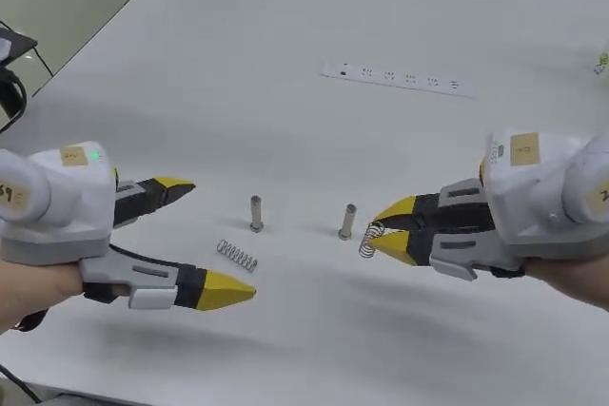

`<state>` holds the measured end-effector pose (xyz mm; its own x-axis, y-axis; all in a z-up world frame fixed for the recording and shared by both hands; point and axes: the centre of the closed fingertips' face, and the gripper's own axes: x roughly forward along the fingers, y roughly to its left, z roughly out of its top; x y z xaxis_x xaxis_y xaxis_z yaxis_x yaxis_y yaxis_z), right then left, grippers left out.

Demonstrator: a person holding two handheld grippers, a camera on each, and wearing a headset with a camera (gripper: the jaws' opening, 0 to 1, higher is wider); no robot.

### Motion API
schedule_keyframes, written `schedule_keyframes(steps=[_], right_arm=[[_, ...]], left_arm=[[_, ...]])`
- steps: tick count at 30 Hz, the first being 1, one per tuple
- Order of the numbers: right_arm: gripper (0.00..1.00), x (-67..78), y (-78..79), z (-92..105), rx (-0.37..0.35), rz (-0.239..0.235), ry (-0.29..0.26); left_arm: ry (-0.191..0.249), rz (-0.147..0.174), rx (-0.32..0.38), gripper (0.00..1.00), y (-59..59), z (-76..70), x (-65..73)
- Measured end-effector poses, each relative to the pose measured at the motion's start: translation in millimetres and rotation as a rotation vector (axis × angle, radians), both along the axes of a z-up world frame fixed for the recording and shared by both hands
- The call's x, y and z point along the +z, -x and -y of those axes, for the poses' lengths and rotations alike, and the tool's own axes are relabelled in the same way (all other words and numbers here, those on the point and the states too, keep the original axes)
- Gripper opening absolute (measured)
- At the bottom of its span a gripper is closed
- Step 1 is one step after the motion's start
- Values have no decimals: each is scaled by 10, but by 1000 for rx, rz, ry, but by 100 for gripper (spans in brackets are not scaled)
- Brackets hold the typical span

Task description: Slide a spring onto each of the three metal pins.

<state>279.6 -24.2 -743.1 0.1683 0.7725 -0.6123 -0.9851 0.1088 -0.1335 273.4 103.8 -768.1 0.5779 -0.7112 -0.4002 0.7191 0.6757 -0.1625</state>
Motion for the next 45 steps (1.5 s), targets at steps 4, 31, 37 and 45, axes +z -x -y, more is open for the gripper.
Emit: schedule_keyframes(steps=[4,31,37,45], right_arm=[[7,31,-168,11,-44,32,-3],[7,-10,-622,-129,-161,15,-41],[8,-56,-651,-157,-171,0,-42],[8,-107,-654,-170,-168,-12,-34]], left_arm=[[-6,1,-4,98,11,9,-1],[9,-1,25,98,-16,-37,5],[8,-1,36,98,-29,-64,5],[6,-4,40,98,-12,-73,-1]])
